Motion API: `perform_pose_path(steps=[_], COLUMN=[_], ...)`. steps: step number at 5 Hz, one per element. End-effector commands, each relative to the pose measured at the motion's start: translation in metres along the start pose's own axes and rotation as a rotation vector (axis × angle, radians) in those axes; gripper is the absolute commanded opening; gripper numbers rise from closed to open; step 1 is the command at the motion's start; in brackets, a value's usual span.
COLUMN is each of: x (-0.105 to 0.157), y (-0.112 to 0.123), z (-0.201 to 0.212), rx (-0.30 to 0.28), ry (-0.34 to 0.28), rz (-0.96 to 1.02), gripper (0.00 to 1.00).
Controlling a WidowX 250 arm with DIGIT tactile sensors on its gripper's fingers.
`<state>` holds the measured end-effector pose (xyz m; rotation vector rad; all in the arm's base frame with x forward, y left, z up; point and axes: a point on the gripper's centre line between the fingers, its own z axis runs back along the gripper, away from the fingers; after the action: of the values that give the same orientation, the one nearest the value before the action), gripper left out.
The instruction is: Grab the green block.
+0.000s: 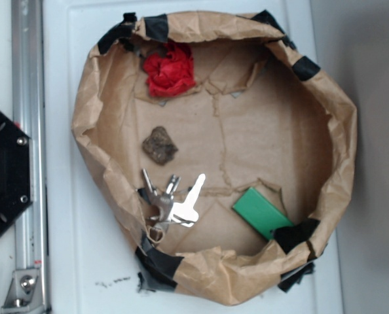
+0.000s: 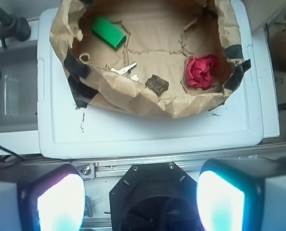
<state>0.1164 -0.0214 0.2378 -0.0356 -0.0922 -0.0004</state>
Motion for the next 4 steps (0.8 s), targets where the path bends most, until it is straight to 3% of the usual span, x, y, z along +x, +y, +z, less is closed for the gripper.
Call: perform_pose_path(steps=[1, 2, 3, 4], x=[0.000, 0.046, 0.092, 0.139], y=[0.000, 0.016, 0.018, 0.014], z=[0.000, -0.047, -0.069, -0.104], rx=[0.000, 0.050, 0.139, 0.166], ry=[0.000, 0.008, -0.107, -0.103], rz=[0.000, 0.045, -0.023, -0.201], gripper=[1.00, 1.00, 1.00, 1.00])
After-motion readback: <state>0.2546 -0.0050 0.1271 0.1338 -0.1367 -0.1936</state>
